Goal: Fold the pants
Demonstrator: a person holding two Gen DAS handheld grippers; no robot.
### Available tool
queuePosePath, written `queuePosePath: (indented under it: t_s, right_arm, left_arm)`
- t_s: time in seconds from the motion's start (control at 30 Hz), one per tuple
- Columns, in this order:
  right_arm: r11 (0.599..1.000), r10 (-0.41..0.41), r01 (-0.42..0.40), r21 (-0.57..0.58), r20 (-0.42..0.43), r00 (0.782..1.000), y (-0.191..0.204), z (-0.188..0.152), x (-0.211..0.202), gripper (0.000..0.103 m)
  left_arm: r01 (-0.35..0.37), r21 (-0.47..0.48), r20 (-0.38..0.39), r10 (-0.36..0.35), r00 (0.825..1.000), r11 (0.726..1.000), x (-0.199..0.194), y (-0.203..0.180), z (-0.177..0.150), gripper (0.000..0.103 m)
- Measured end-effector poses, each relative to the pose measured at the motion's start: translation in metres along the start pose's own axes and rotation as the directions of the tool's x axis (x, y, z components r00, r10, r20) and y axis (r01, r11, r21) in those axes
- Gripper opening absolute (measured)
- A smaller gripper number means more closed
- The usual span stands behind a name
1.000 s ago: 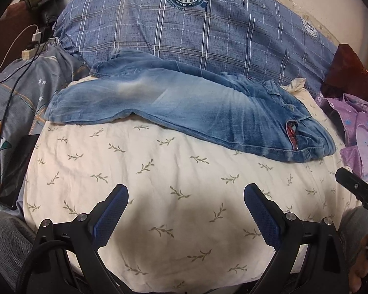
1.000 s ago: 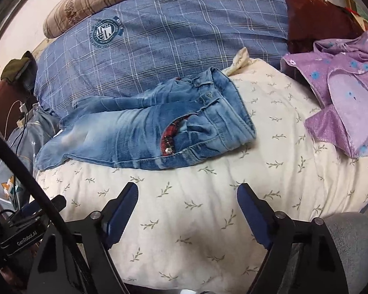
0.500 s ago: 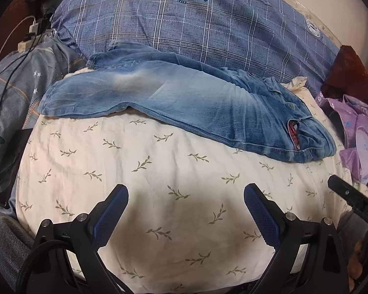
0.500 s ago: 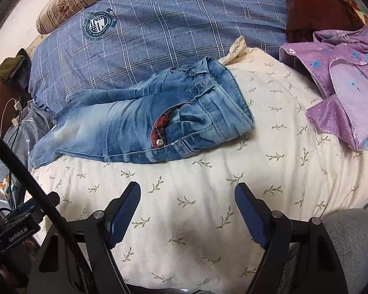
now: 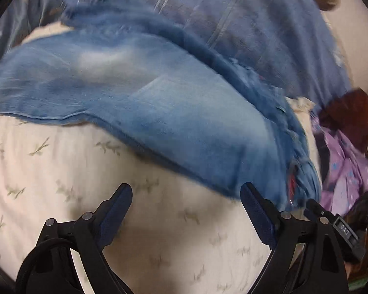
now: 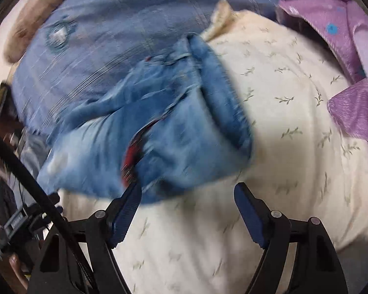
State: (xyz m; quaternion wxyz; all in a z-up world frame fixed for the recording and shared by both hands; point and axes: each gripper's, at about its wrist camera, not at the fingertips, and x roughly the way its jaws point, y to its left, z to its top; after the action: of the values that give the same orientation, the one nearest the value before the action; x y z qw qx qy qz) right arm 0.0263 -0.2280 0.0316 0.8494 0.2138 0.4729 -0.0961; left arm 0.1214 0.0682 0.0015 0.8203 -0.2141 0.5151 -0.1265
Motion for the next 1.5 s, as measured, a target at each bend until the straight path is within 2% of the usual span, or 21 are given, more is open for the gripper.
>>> queuePosePath:
  t_s: [0.03, 0.13, 0.17, 0.2, 0.27, 0.47, 0.6, 0.67, 0.73, 0.77, 0.83, 0.9, 0.97, 1.0, 1.07, 1.17, 1.2, 1.27, 1.3, 1.4, 1.5]
  right_arm:
    - [1.0, 0.018, -0.018, 0.018, 0.002, 1.0, -0.005, 0.006, 0.005, 0.065]
    - [0.999, 0.039, -0.039, -0.003, 0.035, 0.999, -0.011, 0.01, 0.01, 0.048]
    - [0.999, 0.044, -0.043, -0.011, 0.036, 0.998, -0.011, 0.009, 0.011, 0.039]
    - [0.999, 0.05, -0.049, -0.022, 0.035, 0.998, -0.009, 0.01, 0.011, 0.037]
    - [0.998, 0.056, -0.054, -0.039, 0.049, 0.997, -0.008, 0.01, 0.008, 0.025]
    - [0.996, 0.08, -0.078, -0.038, 0.06, 0.995, -0.014, 0.014, 0.0, 0.019]
    - [0.996, 0.084, -0.081, -0.025, 0.16, 0.984, -0.027, 0.005, -0.059, 0.018]
    - [1.0, 0.028, -0.028, -0.002, 0.162, 0.986, -0.034, -0.004, -0.07, 0.018]
    - [0.995, -0.102, 0.101, 0.01, 0.107, 0.989, -0.038, -0.009, -0.052, 0.023]
    - [0.99, -0.143, 0.143, 0.003, 0.076, 0.987, -0.04, -0.01, -0.04, 0.029]
    - [0.973, -0.229, 0.228, -0.022, -0.018, 0.973, -0.038, -0.013, -0.017, 0.032]
    - [0.962, -0.259, 0.264, -0.066, 0.079, 0.963, -0.025, -0.015, -0.035, 0.044]
    - [0.94, -0.315, 0.335, -0.067, 0.206, 0.926, -0.012, -0.021, -0.063, 0.084]
    - [0.938, -0.311, 0.341, -0.063, 0.277, 0.909, -0.004, -0.027, -0.08, 0.085]
    - [0.963, -0.196, 0.244, -0.115, 0.32, 0.927, 0.016, -0.036, -0.1, 0.085]
    - [0.962, 0.052, 0.019, -0.271, 0.251, 0.967, 0.062, -0.044, -0.098, 0.085]
    - [0.941, 0.144, -0.076, -0.331, 0.186, 0.972, 0.081, -0.046, -0.089, 0.085]
    - [0.866, 0.287, -0.251, -0.433, 0.018, 0.958, 0.123, -0.055, -0.059, 0.084]
    - [0.828, 0.314, -0.298, -0.474, -0.048, 0.948, 0.145, -0.061, -0.043, 0.084]
    - [0.734, 0.272, -0.314, -0.603, -0.162, 0.949, 0.197, -0.085, -0.001, 0.081]
    - [0.682, 0.204, -0.282, -0.675, -0.195, 0.96, 0.234, -0.106, 0.037, 0.068]
  left_arm:
    - [0.008, -0.017, -0.007, -0.008, 1.0, 1.0, 0.009, 0.003, 0.008, 0.087]
    - [0.01, -0.057, 0.02, -0.009, 1.0, 0.998, 0.023, 0.008, 0.027, 0.086]
    - [-0.008, -0.074, 0.028, 0.01, 1.0, 0.997, 0.027, 0.01, 0.033, 0.075]
    - [-0.044, -0.085, 0.034, 0.047, 0.998, 0.995, 0.03, 0.01, 0.036, 0.048]
    - [-0.137, -0.091, 0.025, 0.14, 0.99, 0.986, 0.038, 0.014, 0.043, 0.015]
    - [-0.095, -0.107, 0.015, 0.097, 0.995, 0.99, 0.022, 0.025, 0.027, 0.003]
    - [-0.044, -0.054, 0.025, 0.045, 0.999, 0.998, -0.022, 0.003, -0.014, 0.004]
    - [-0.057, -0.027, -0.022, 0.056, 0.998, 0.998, -0.017, -0.003, -0.039, 0.005]
    - [-0.124, 0.034, -0.047, 0.125, 0.991, 0.992, 0.003, -0.005, -0.057, 0.007]
    - [-0.126, 0.041, -0.022, 0.127, 0.992, 0.991, 0.006, -0.003, -0.06, 0.009]
    - [-0.098, 0.039, 0.017, 0.097, 0.995, 0.994, -0.003, -0.001, -0.062, 0.016]
    - [-0.099, 0.044, 0.029, 0.098, 0.995, 0.994, -0.019, 0.001, -0.063, 0.044]
    - [-0.116, 0.071, 0.092, 0.11, 0.99, 0.991, -0.048, 0.006, -0.064, 0.049]
    - [-0.131, 0.071, 0.123, 0.122, 0.985, 0.989, -0.064, 0.012, -0.067, 0.054]
    - [-0.169, 0.026, 0.151, 0.164, 0.975, 0.985, -0.081, 0.025, -0.06, 0.064]
    - [-0.214, -0.103, 0.14, 0.227, 0.964, 0.972, -0.098, 0.071, -0.039, 0.065]
    - [-0.222, -0.154, 0.121, 0.242, 0.963, 0.963, -0.102, 0.087, -0.035, 0.065]
    - [-0.198, -0.237, 0.094, 0.226, 0.97, 0.951, -0.099, 0.115, -0.016, 0.064]
    - [-0.199, -0.265, 0.082, 0.228, 0.97, 0.943, -0.096, 0.126, -0.008, 0.064]
    - [-0.218, -0.297, 0.086, 0.253, 0.964, 0.93, -0.083, 0.142, -0.003, 0.061]
    - [-0.169, -0.344, 0.144, 0.23, 0.962, 0.924, -0.076, 0.145, -0.002, 0.059]
